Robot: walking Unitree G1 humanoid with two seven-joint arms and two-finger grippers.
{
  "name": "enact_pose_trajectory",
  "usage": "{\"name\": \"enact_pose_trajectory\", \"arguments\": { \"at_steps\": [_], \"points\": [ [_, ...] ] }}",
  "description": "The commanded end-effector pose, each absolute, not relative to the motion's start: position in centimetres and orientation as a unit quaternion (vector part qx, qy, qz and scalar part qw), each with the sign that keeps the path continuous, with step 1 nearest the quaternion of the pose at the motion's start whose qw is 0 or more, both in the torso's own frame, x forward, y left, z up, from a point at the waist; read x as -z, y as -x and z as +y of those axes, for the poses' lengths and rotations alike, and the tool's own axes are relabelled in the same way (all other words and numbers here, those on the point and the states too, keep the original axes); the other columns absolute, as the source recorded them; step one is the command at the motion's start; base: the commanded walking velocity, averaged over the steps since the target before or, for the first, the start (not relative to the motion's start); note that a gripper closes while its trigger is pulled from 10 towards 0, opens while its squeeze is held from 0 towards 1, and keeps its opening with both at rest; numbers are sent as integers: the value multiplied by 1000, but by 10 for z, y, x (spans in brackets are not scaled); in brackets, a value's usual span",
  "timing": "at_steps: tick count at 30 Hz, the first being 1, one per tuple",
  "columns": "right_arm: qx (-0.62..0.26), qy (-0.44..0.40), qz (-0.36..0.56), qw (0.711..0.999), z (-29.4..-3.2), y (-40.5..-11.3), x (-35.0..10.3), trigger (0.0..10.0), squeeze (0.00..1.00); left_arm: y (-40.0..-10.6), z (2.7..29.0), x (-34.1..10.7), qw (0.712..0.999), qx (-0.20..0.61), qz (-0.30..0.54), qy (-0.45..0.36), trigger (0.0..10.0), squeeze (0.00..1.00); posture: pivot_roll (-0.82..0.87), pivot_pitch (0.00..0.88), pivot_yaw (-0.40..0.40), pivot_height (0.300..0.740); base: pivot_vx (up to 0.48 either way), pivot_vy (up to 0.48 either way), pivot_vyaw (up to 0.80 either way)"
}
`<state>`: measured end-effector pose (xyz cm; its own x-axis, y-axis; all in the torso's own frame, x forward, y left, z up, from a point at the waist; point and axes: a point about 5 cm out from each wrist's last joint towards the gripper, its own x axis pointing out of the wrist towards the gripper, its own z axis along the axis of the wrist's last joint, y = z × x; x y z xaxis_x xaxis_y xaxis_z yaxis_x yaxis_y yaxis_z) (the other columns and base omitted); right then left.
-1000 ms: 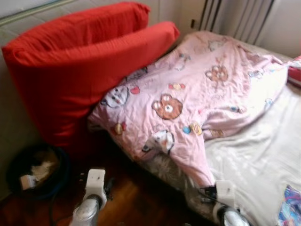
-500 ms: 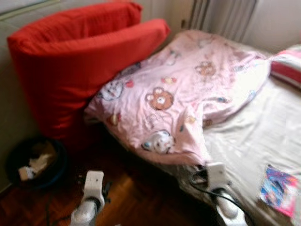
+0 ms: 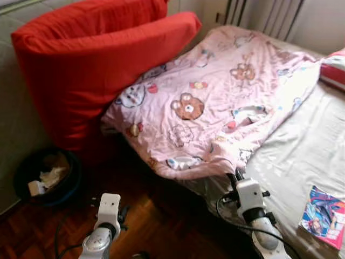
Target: Clean up the room
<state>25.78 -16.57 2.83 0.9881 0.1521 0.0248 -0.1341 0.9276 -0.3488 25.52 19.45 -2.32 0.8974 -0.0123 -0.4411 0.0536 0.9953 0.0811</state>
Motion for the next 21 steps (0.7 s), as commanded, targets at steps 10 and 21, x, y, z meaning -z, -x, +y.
{"name": "enact_pose_trajectory", "arguments": {
  "at_steps": [10, 21],
  "points": [
    [-127, 307, -35, 943, -156, -225, -20, 10000, 0, -245, 197, 32, 967, 15, 251, -46, 10000, 0, 10, 128, -23, 740, 0, 0, 0],
    [-131, 259, 196, 937, -167, -195, 43, 10000, 0, -246, 195, 32, 966, 18, 253, -45, 10000, 0, 4, 125, -22, 740, 0, 0, 0]
  ]
}}
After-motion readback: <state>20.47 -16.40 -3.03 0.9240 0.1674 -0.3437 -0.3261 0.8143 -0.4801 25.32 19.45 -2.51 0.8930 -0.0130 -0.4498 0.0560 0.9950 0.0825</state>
